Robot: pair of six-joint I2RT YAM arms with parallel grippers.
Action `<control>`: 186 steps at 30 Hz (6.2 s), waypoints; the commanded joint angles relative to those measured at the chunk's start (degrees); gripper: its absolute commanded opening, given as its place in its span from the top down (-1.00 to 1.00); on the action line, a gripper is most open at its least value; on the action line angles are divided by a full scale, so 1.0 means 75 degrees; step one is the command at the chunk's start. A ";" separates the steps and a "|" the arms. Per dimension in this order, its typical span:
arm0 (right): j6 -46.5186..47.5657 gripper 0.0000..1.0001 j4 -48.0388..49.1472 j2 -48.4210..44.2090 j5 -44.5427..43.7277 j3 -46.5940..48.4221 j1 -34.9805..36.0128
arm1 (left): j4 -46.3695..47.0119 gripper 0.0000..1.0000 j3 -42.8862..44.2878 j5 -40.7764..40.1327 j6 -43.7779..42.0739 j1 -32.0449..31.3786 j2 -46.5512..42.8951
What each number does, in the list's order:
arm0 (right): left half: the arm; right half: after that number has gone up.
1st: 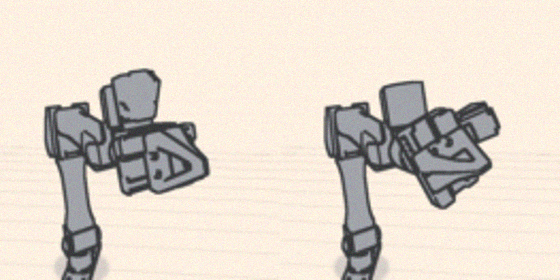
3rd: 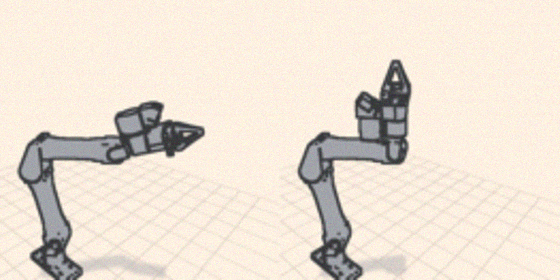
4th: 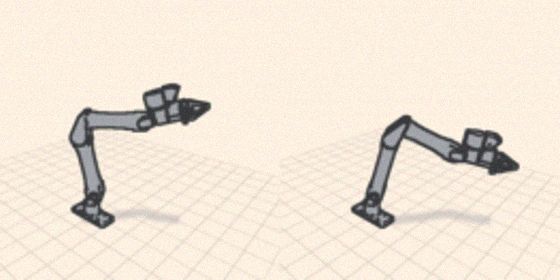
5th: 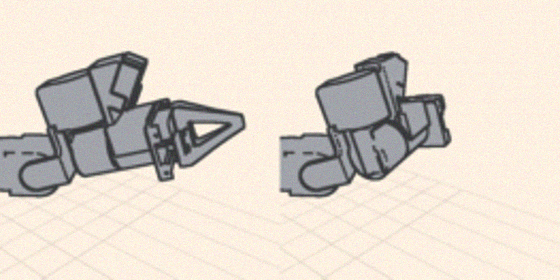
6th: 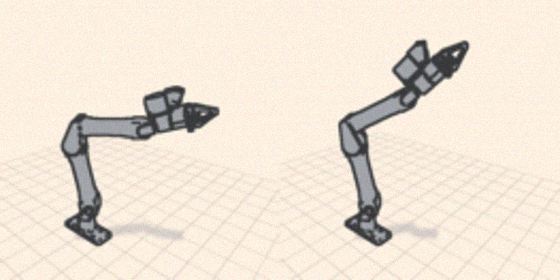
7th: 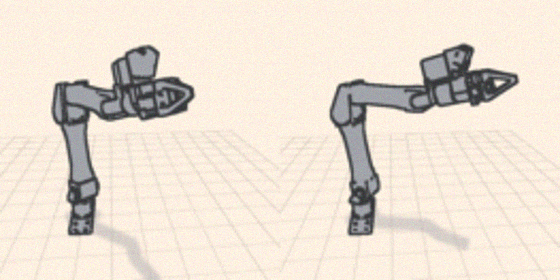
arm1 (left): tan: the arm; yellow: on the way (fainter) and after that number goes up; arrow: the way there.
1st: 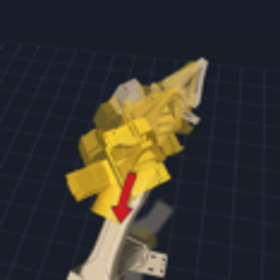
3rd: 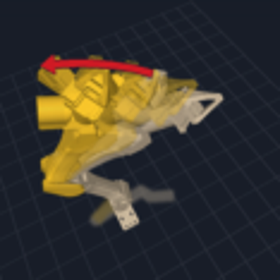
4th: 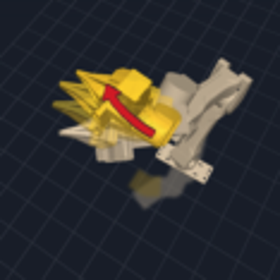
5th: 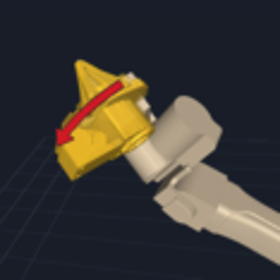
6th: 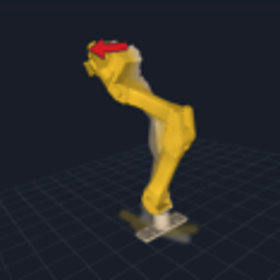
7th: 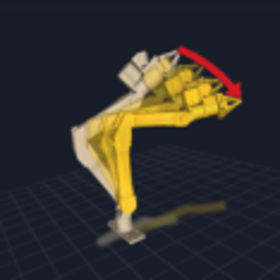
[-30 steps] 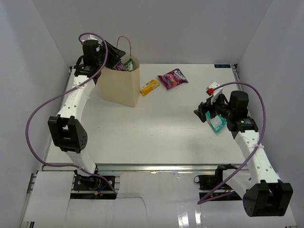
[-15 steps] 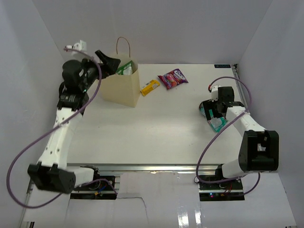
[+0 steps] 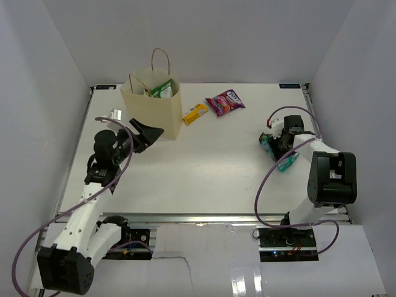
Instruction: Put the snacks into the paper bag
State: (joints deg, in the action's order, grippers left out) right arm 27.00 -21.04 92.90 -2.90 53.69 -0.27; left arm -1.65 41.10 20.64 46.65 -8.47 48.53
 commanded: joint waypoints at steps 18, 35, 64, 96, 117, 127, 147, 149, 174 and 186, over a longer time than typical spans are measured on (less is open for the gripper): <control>0.1872 0.85 -0.1073 -0.2836 0.6584 -0.0807 -0.0116 | 0.1357 -0.83 0.3011 0.0586 0.2499 -0.4154 0.6757; 0.1731 0.85 -0.0922 -0.2801 0.6539 -0.0620 0.0763 | 0.1159 -0.84 0.3649 0.0391 0.2603 -0.4636 0.7546; 0.0489 0.83 0.0133 -0.2672 0.5402 -0.0421 0.1888 | 0.1310 0.25 0.4000 0.0974 0.2498 -0.4625 0.8013; 0.0911 -0.49 -0.0910 -0.2813 0.5203 0.0517 0.1255 | -0.2639 1.00 1.0176 0.0483 0.0260 -0.0582 0.7755; -0.0179 -0.46 -0.0160 -0.2696 0.3961 0.0377 0.1208 | -0.4585 1.00 1.0411 -0.4147 -0.1474 -0.0347 0.6549; -0.0226 -0.46 -0.0113 -0.2707 0.3890 0.0283 0.1197 | -0.3132 1.00 0.9146 -0.3549 -0.2353 -0.0347 0.5295; -0.0191 -0.46 -0.0125 -0.2824 0.3867 0.0247 0.1197 | -0.3539 1.00 0.9294 -0.4041 -0.2062 -0.0289 0.6137; -0.0179 -0.46 -0.0113 -0.2894 0.3808 0.0212 0.1185 | -0.3809 1.00 0.9553 -0.3913 -0.1932 -0.0277 0.6465; 0.2383 -0.76 -0.1035 -0.0447 0.1906 0.1792 0.0728 | -0.2559 -0.96 0.8809 -0.1418 -0.3314 -0.0242 0.4887; 0.6910 -0.49 -0.3356 0.2447 0.2590 0.4358 -0.0210 | -0.1197 -0.96 0.2223 -0.0444 -0.1932 -0.0218 0.0023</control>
State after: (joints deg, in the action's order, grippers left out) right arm 70.32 -40.82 107.63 15.79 80.16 -0.64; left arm -11.31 63.24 15.38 28.93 -10.55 51.55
